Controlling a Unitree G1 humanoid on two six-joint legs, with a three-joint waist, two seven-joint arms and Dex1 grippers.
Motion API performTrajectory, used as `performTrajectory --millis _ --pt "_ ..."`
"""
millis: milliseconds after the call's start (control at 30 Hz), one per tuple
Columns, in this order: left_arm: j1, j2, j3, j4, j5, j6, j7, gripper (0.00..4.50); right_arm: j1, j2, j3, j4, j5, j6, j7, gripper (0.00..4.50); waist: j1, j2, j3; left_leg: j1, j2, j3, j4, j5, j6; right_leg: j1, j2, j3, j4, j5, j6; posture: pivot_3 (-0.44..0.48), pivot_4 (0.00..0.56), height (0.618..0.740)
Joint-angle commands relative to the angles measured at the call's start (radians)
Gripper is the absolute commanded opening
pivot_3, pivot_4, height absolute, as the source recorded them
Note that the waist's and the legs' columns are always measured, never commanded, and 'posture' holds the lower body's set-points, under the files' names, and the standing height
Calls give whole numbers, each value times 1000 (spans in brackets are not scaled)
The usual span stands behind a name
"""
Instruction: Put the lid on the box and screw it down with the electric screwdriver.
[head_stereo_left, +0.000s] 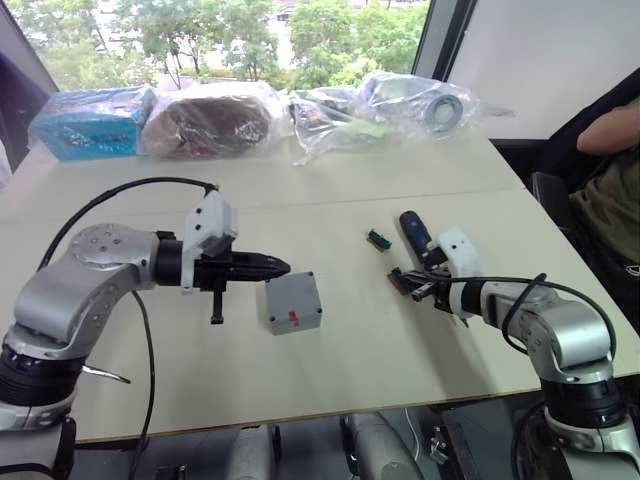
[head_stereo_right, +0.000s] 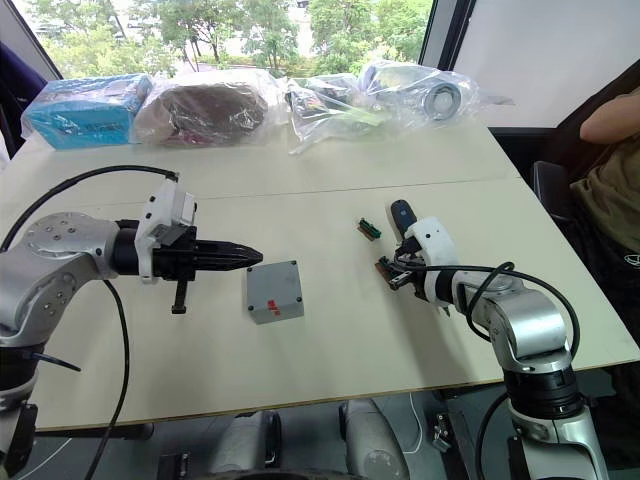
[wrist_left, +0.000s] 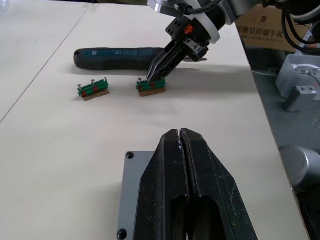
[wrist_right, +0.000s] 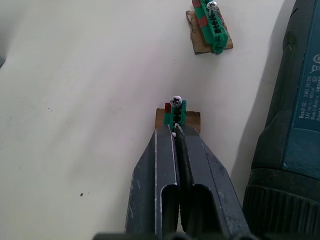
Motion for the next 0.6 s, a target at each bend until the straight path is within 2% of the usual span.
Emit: performTrajectory --millis 33,333,467,600 --pt "2 15 12 -6 8 -21 -3 0 -50 -10 -61 -38 19 -9 -20 42 0 0 0 0 0 0 0 0 0 0 0 0 0 0 0 0 150 740" --pt "52 53 51 -10 -3 -18 5 0 -148 -52 -75 -167 176 102 56 42 -1 3 2 0 0 0 -3 0 0 0 0 0 -3 0 0 0 150 740" --pt "85 76 63 -5 11 -32 6 0 -232 -9 -15 -198 239 138 62 42 -1 3 3 0 0 0 -5 0 0 -1 0 0 -4 0 0 0 150 740" --pt "119 92 80 -6 16 -40 10 0 -314 78 94 -156 249 124 52 42 -2 3 3 0 1 0 -7 0 0 -1 0 0 -6 0 0 0 150 740"
